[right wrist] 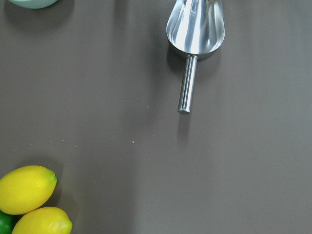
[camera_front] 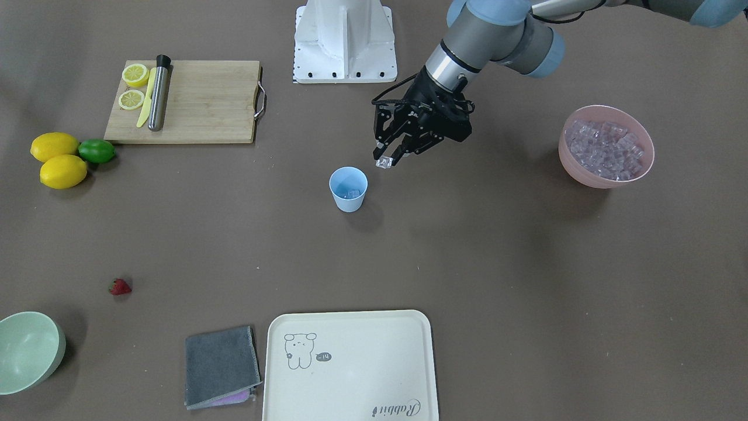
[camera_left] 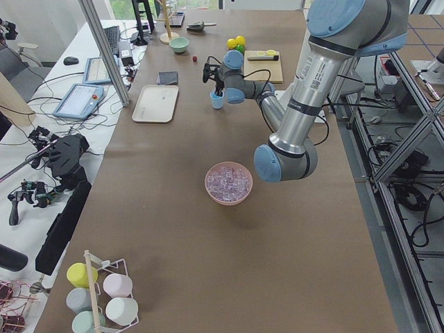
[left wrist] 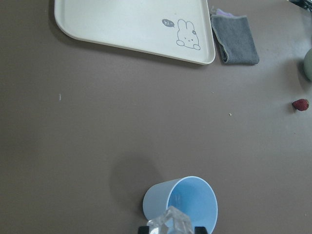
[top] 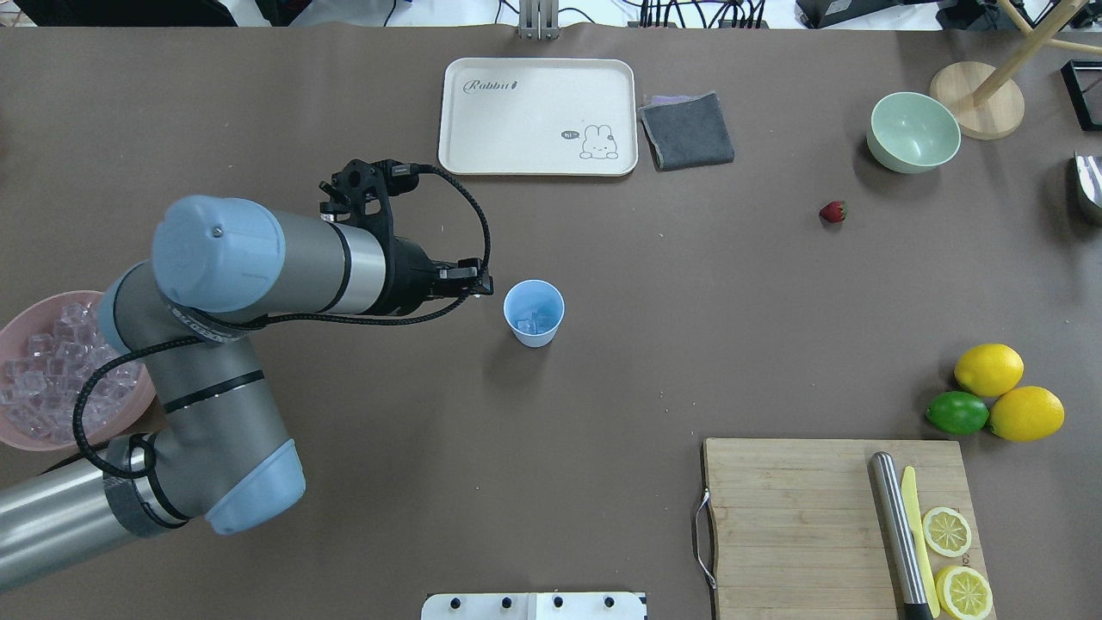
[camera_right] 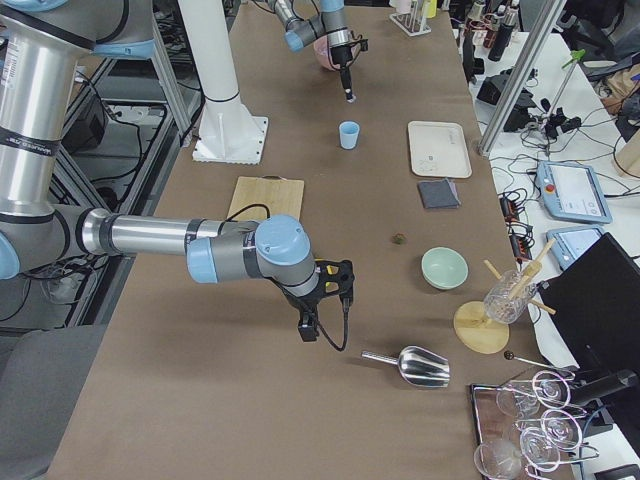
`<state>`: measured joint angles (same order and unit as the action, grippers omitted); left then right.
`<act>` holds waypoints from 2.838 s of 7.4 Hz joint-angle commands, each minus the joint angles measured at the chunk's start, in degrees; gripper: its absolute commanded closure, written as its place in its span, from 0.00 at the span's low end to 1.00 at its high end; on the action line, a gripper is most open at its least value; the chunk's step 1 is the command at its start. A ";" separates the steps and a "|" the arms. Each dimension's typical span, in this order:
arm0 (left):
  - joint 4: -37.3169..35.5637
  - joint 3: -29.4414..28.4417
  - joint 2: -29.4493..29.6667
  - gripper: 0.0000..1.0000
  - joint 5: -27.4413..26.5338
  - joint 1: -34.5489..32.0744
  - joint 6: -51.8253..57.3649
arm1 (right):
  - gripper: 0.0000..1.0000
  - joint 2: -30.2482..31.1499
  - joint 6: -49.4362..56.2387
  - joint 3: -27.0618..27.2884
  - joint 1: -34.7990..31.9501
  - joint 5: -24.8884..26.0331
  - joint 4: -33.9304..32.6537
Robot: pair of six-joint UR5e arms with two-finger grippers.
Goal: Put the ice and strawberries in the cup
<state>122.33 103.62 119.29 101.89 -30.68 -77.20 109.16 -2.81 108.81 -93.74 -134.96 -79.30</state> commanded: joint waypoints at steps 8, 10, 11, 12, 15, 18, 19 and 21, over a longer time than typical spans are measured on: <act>-0.34 -6.75 6.04 1.00 -13.29 5.37 -0.15 | 0.00 -1.67 -3.52 0.00 1.80 -0.04 -0.07; -0.43 -6.94 5.78 0.81 -13.29 5.45 0.81 | 0.00 -1.67 -3.52 0.00 1.80 -0.04 -0.07; -0.34 -6.94 5.78 0.02 -13.21 5.89 5.52 | 0.00 -1.67 -3.52 -0.09 1.89 0.05 -0.16; -0.34 -6.42 5.69 0.03 -13.21 7.03 6.44 | 0.00 -1.67 -3.61 -0.09 1.89 -0.03 -0.07; -0.87 -0.82 1.76 0.02 -12.33 5.29 7.41 | 0.00 -3.24 -6.92 0.00 2.33 -0.04 -0.07; -0.96 1.58 -5.44 0.03 12.71 -9.95 24.33 | 0.00 -5.71 -7.30 0.43 2.95 -1.34 -0.07; -0.87 2.11 -9.82 0.03 21.86 -17.84 29.51 | 0.00 -6.58 -7.82 0.52 3.03 -2.31 0.10; -1.04 1.42 -22.55 0.03 28.88 -31.92 45.20 | 0.00 -8.53 -11.50 0.61 4.95 -2.32 0.11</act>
<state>121.42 105.40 104.14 126.53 -54.16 -41.72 101.51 -12.53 109.37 -90.21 -137.12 -79.25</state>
